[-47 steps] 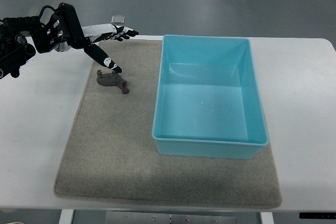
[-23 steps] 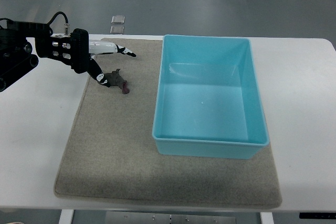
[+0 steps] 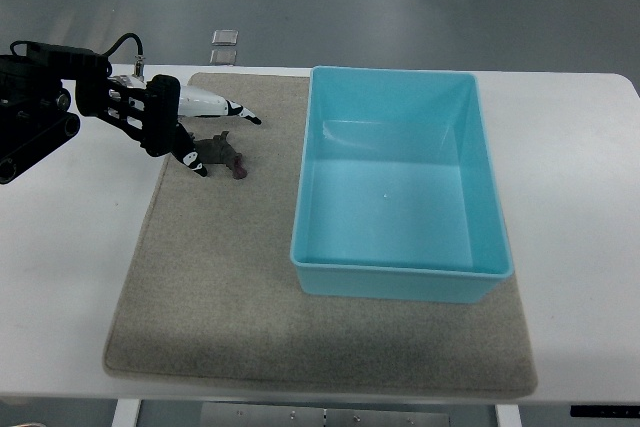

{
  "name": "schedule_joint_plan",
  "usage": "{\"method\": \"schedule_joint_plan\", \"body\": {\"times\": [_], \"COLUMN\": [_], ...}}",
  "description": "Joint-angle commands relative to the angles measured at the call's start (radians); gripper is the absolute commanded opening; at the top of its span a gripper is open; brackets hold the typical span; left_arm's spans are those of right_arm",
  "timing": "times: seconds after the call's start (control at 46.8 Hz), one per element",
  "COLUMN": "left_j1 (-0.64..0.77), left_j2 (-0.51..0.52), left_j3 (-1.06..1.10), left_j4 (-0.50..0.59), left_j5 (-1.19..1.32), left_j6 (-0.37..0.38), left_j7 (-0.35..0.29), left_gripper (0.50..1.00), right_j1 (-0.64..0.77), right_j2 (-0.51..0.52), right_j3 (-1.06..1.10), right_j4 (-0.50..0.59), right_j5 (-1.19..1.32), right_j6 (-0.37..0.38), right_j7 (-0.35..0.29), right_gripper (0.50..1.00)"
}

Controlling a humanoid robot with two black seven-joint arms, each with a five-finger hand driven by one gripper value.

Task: Place brown hippo in blue box with left hand
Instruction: 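Close the left hand's fingers around the brown hippo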

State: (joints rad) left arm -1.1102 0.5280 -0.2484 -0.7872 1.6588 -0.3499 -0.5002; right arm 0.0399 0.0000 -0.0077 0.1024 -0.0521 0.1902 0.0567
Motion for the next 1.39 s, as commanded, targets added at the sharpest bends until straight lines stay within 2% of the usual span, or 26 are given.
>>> {"method": "schedule_joint_plan", "body": {"times": [0.0,0.235,0.406,0.791,0.877,0.941,0.984,1.048,1.369], "left_j1": [0.003,0.006,0.004,0.01,0.01,0.01,0.009,0.006,0.0], "left_j2": [0.001,0.004,0.006,0.006,0.004,0.006,0.006,0.006,0.006], "left_j3": [0.0,0.0,0.0,0.001,0.001,0.001,0.001,0.001,0.0], "left_j4": [0.002,0.003,0.005,0.008,0.008,0.008,0.01,0.01,0.01], "left_j5": [0.001,0.001,0.001,0.002,0.002,0.002,0.004,0.007,0.013], "left_j6": [0.0,-0.003,-0.006,-0.009,-0.009,-0.012,-0.012,-0.012,-0.006], "left_j7": [0.0,-0.001,-0.001,0.002,0.003,0.006,0.008,0.008,0.008], "left_gripper": [0.979,0.939,0.866,0.812,0.75,0.652,0.557,0.501,0.5], "right_j1": [0.0,0.0,0.0,0.0,0.0,0.0,0.0,0.0,0.0], "right_j2": [0.0,0.0,0.0,0.0,0.0,0.0,0.0,0.0,0.0], "right_j3": [0.0,0.0,0.0,0.0,0.0,0.0,0.0,0.0,0.0], "right_j4": [0.0,0.0,0.0,0.0,0.0,0.0,0.0,0.0,0.0], "right_j5": [0.0,0.0,0.0,0.0,0.0,0.0,0.0,0.0,0.0], "right_j6": [0.0,0.0,0.0,0.0,0.0,0.0,0.0,0.0,0.0], "right_j7": [0.0,0.0,0.0,0.0,0.0,0.0,0.0,0.0,0.0], "right_gripper": [0.936,0.936,0.936,0.936,0.936,0.936,0.936,0.936,0.936]}}
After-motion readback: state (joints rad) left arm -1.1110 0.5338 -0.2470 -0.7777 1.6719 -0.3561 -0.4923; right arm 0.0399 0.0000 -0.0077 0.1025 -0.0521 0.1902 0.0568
